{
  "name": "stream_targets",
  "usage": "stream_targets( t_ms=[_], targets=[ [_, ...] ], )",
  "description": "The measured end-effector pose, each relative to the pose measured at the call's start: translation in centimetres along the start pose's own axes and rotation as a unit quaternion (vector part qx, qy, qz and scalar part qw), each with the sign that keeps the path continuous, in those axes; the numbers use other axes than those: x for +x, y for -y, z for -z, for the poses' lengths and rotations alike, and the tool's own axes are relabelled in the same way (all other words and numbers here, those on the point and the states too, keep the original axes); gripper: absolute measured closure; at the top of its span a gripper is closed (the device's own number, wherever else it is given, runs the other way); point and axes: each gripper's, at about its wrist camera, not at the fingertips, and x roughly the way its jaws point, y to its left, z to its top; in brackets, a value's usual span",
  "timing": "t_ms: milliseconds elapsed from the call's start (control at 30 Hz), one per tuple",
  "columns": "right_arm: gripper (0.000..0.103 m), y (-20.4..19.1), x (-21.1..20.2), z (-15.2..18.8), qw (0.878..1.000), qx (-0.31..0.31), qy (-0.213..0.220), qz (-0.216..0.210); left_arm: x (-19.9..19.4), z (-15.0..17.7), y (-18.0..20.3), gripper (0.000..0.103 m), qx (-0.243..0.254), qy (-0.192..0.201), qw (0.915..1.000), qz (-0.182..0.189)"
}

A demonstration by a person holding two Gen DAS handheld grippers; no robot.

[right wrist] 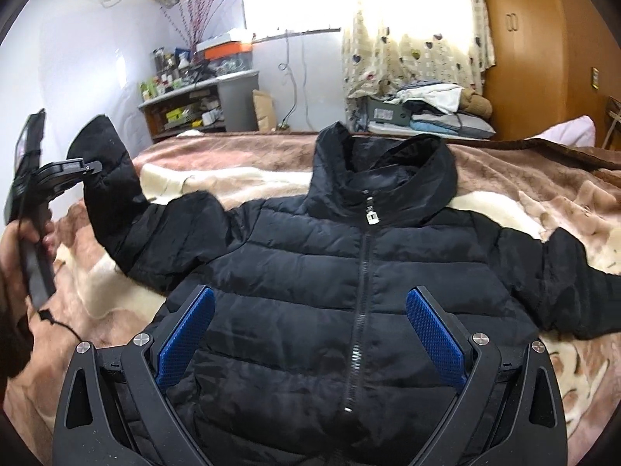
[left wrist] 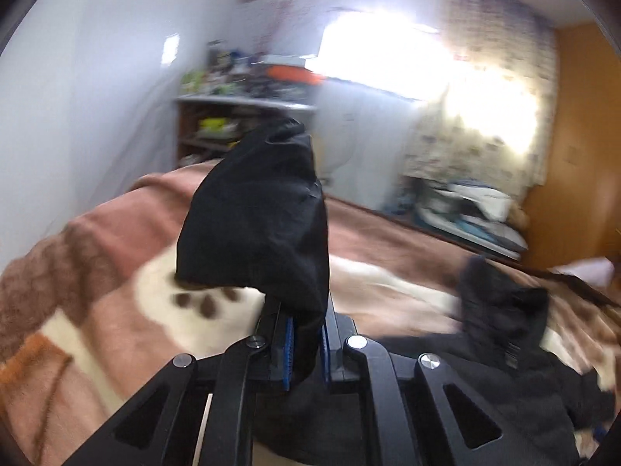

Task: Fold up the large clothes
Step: 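Lift the sleeve with the left tool and fold it across the jacket body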

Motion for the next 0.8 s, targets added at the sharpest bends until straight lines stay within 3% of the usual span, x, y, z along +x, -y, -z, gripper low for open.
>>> stream_targets(
  t_ms=[167, 500, 733, 800],
  targets=[
    [0.004, 2.4, -2.1, 0.3, 0.999, 0.023, 0.018, 0.015, -0.9, 1.6, 8.2, 0.091, 0.054, -0.015, 0.9964, 0.064],
    [0.004, 9.3, -5.9, 1.4, 0.994, 0.085, 0.035, 0.058, -0.8, 8.6, 23.8, 0.090, 0.152, -0.064, 0.9792, 0.119],
    [0.004, 13.2, -8.3, 2.7, 0.989, 0.110, 0.037, 0.087, 2.3, 12.7, 28.5, 0.089, 0.128, -0.131, 0.9722, 0.146],
    [0.004, 14.0, -8.7, 2.9, 0.989, 0.112, 0.037, 0.091, 2.6, 13.8, 30.3, 0.087, 0.145, -0.136, 0.9678, 0.155]
  ],
)
